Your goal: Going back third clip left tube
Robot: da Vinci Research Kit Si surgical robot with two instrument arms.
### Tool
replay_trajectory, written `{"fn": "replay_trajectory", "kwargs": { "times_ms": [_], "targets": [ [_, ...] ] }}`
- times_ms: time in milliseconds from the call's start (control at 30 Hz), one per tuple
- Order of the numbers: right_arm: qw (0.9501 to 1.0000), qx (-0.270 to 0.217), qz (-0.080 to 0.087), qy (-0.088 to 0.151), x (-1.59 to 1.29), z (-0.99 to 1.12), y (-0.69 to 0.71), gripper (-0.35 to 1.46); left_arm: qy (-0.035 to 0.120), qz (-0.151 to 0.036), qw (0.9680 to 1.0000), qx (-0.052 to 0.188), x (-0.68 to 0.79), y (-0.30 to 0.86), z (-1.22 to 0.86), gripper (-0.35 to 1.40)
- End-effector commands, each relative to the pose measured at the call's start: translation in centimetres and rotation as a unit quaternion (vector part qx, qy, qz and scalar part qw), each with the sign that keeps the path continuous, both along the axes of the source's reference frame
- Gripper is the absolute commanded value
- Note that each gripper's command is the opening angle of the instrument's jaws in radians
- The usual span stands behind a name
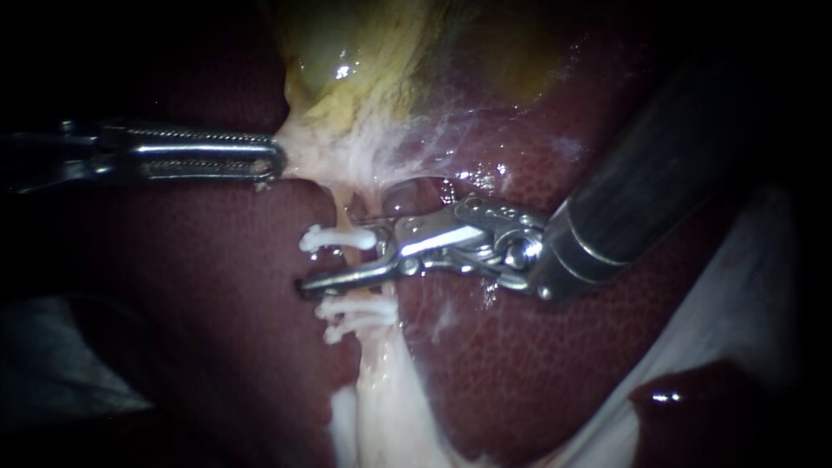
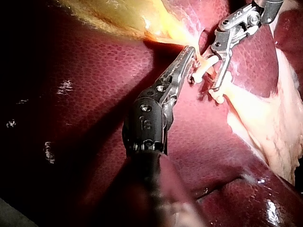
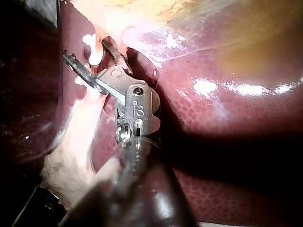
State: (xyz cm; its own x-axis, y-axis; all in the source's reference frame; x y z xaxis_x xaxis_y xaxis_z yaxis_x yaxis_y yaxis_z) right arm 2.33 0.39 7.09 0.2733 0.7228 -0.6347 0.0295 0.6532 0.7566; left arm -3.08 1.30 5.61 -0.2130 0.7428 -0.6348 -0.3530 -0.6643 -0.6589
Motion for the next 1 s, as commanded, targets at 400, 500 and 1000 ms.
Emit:
{"fn": "replay_trajectory", "kwargs": {
  "times_ms": [400,500,1000],
  "targets": [
    [0.9944,-0.1,-0.019,-0.029,-0.43,-0.45,-0.05,0.5,0.001,0.0,1.0,0.0,0.06,0.0,-0.01,-0.35],
    [0.992,-0.121,-0.019,-0.03,-0.64,-0.58,-0.05,0.5,0.002,-0.001,1.0,-0.001,0.07,0.0,-0.01,-0.35],
    [0.9793,-0.197,-0.044,-0.01,-1.55,-1.04,0.02,0.5,0.001,-0.001,1.0,-0.001,0.09,0.02,0.02,-0.35]
  ]
}}
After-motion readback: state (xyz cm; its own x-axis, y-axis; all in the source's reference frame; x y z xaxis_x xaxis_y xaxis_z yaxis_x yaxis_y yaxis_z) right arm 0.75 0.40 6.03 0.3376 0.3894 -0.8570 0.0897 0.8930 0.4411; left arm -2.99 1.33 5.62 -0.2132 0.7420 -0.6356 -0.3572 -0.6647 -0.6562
